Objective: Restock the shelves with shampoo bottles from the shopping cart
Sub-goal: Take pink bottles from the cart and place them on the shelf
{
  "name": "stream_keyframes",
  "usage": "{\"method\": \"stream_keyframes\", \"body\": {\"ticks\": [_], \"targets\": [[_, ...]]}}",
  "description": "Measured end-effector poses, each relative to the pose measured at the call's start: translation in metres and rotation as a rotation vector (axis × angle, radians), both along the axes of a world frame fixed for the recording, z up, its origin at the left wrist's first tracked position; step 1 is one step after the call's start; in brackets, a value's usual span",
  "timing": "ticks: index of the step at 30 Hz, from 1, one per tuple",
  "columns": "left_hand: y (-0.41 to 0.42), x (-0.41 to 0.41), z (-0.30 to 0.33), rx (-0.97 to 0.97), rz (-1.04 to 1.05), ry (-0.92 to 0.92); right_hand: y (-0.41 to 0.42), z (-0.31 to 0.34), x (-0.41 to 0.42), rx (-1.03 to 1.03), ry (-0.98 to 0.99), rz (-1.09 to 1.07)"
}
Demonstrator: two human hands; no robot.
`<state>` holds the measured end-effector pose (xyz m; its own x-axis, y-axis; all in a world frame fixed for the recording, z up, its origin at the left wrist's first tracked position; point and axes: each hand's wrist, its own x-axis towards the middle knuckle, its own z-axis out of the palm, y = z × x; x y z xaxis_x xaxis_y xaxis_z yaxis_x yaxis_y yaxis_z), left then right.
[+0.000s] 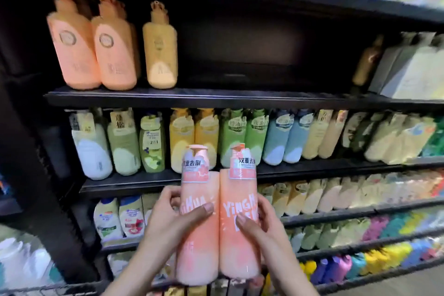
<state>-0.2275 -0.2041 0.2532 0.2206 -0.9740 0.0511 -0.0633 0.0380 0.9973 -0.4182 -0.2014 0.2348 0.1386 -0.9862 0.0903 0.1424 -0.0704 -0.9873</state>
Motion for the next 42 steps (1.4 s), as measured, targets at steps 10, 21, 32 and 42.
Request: {"method": "stream_keyframes", "body": {"ticks": [10, 21, 32, 42], "targets": [[-0.124, 0.011, 0.156, -0.476, 0.15, -0.184, -0.149, 0.153, 0.015, -0.501, 0.063, -0.058], [-0.219, -0.006, 0.198, -0.548, 0.359, -0.359, -0.263, 0.194, 0.02, -0.634, 0.065, -0.073], [-0.279, -0.01, 0.185, -0.421, 0.379, -0.334, -0.323, 0.182, 0.03, -0.589, 0.139, -0.058], [-0.272, 0.001, 0.158, -0.304, 0.359, -0.506, -0.33, 0.177, 0.021, -0.497, 0.351, -0.095]]}}
